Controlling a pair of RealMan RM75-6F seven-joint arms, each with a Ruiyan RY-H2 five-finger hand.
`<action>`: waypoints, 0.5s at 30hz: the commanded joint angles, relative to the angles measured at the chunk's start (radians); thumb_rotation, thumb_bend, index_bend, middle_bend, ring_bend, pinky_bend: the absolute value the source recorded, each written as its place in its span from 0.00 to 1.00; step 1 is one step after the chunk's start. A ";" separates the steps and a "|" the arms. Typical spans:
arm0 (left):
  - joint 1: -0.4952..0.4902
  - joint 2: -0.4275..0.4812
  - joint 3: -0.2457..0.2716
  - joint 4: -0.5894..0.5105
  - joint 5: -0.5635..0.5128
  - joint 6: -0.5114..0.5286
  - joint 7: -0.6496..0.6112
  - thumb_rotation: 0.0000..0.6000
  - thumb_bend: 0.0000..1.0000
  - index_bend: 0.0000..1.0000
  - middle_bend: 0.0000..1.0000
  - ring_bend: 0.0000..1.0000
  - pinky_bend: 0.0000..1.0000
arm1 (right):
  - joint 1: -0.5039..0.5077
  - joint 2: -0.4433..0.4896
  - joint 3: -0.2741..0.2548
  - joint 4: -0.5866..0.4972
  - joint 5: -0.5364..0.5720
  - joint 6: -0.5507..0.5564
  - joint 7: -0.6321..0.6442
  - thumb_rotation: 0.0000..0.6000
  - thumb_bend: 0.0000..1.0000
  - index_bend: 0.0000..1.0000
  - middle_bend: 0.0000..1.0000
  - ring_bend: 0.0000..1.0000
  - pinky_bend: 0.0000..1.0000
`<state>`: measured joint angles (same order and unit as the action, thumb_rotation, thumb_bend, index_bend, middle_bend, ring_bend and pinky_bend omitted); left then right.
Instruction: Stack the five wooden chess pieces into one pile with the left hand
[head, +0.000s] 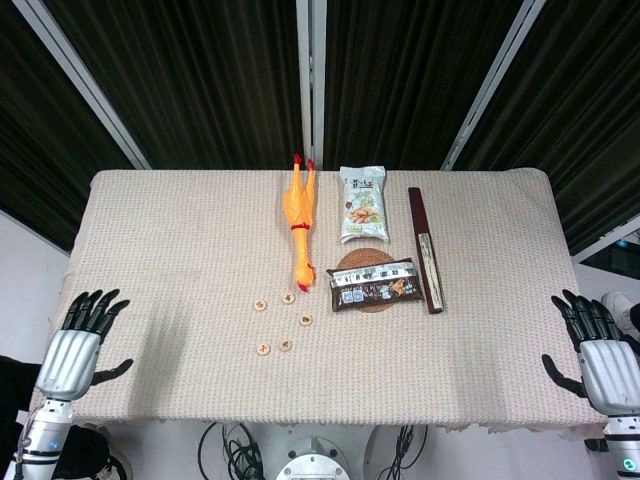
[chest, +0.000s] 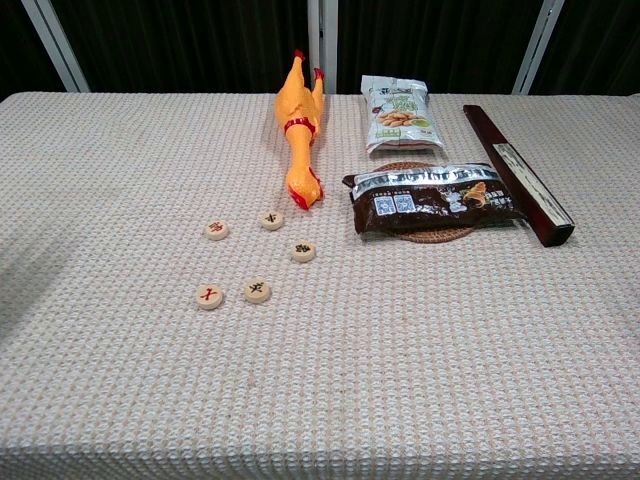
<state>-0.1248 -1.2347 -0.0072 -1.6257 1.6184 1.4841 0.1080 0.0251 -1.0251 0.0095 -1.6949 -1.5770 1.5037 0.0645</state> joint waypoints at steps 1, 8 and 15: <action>-0.026 -0.009 -0.011 -0.027 0.012 -0.020 0.031 1.00 0.05 0.15 0.14 0.14 0.26 | -0.002 -0.001 0.001 0.000 -0.004 0.007 0.002 1.00 0.28 0.00 0.00 0.00 0.00; -0.094 -0.068 -0.054 -0.111 -0.040 -0.110 0.125 1.00 0.15 0.17 0.93 0.96 0.90 | -0.005 -0.003 -0.004 0.002 -0.016 0.015 0.003 1.00 0.29 0.00 0.00 0.00 0.00; -0.167 -0.172 -0.070 -0.143 -0.105 -0.225 0.135 1.00 0.16 0.27 1.00 1.00 0.99 | -0.009 0.005 -0.005 0.005 -0.017 0.023 0.023 1.00 0.28 0.00 0.00 0.00 0.00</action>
<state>-0.2688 -1.3801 -0.0700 -1.7618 1.5307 1.2856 0.2337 0.0163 -1.0211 0.0052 -1.6904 -1.5926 1.5253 0.0857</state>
